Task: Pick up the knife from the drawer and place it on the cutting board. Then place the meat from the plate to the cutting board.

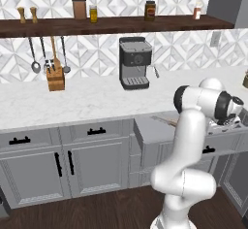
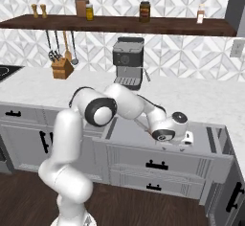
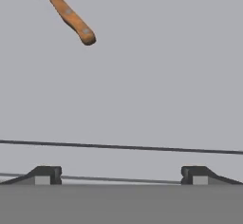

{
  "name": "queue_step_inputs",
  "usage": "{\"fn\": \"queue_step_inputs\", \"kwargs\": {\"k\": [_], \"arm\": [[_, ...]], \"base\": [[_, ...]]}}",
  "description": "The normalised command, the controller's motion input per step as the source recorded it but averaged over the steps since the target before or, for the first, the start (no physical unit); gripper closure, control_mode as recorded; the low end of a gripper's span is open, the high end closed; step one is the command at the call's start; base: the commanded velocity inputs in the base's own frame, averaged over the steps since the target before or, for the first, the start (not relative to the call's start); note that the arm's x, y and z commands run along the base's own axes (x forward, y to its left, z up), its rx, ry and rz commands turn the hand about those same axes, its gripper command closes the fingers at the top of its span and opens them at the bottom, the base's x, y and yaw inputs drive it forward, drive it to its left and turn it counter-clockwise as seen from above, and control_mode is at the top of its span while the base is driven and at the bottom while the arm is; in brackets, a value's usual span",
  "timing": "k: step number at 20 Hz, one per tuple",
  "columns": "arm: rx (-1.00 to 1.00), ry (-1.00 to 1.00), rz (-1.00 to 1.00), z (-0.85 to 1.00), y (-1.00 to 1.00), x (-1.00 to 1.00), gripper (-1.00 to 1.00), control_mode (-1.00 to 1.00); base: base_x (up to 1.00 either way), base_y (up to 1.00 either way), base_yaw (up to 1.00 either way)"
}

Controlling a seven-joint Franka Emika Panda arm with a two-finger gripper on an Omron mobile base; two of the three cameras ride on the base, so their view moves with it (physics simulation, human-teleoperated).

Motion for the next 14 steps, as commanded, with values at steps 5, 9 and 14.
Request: {"fn": "queue_step_inputs", "kwargs": {"k": [5, 9, 14], "arm": [[0.0, 0.0, -0.02, -0.05, 0.0, -0.8, -1.0, -1.0], [0.0, 0.0, -0.03, -0.01, 0.0, -0.75, -1.0, -1.0], [-0.01, -0.04, 0.0, 0.76, 0.01, -0.24, -1.0, -1.0]], "base": [[0.0, 0.0, 0.0], [0.0, 0.0, 0.0], [0.0, 0.0, 0.0]]}}
